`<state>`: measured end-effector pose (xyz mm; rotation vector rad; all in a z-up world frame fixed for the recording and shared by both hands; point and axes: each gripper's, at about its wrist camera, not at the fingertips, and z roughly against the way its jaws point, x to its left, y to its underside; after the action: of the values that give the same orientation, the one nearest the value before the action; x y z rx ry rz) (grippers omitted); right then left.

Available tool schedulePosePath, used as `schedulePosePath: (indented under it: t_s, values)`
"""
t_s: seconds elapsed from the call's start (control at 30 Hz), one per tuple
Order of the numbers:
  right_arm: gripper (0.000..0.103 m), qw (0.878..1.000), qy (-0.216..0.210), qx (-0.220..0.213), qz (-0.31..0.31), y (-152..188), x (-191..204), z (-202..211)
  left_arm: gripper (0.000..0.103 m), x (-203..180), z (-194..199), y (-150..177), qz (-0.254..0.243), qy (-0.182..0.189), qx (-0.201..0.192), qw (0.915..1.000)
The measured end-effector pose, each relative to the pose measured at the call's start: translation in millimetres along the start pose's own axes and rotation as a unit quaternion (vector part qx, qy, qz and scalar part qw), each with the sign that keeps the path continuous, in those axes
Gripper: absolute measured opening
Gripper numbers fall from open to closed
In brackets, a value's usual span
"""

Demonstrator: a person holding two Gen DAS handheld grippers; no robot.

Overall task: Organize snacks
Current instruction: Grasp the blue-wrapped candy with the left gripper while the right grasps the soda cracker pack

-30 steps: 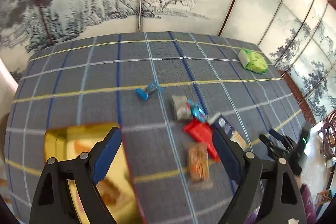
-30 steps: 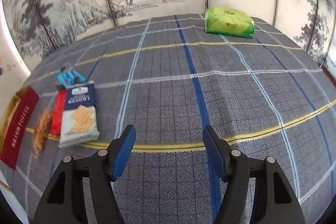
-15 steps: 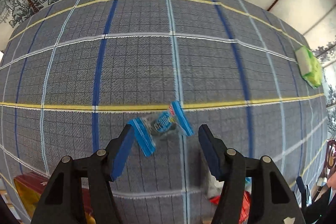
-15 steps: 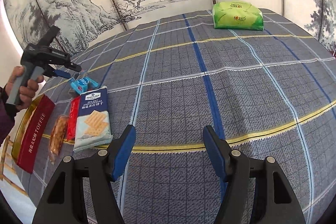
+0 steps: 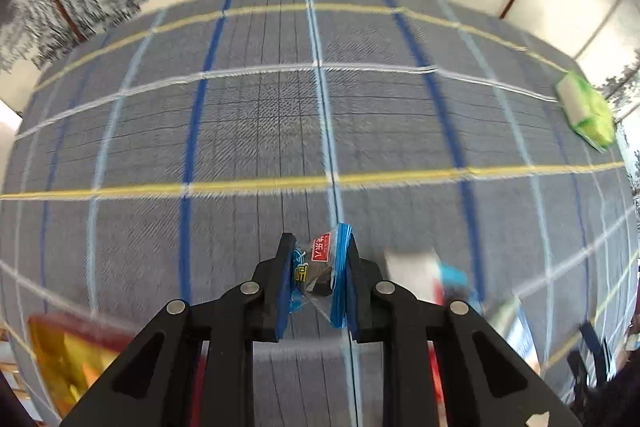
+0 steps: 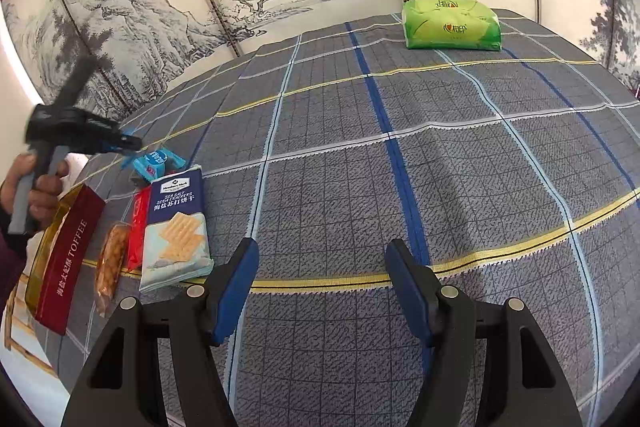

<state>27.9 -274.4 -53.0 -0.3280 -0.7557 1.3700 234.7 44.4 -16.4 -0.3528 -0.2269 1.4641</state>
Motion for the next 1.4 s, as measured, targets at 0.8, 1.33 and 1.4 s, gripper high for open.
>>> schedulePosePath:
  t_s: [0.8,1.33,1.4]
  values:
    - [0.067,0.994,-0.051,-0.032,0.093,7,117,40,0.019,23,170,219,0.003,0.072,-0.139,0.9877]
    - [0.067,0.985,-0.042,0.086,0.145,-34,128,-70,0.020,40,184,235,0.013,0.071,-0.150,0.9861]
    - [0.054,0.984,-0.045,0.079,0.153,-33,128,-72,0.020,40,184,235,0.014,0.071,-0.149,0.9863]
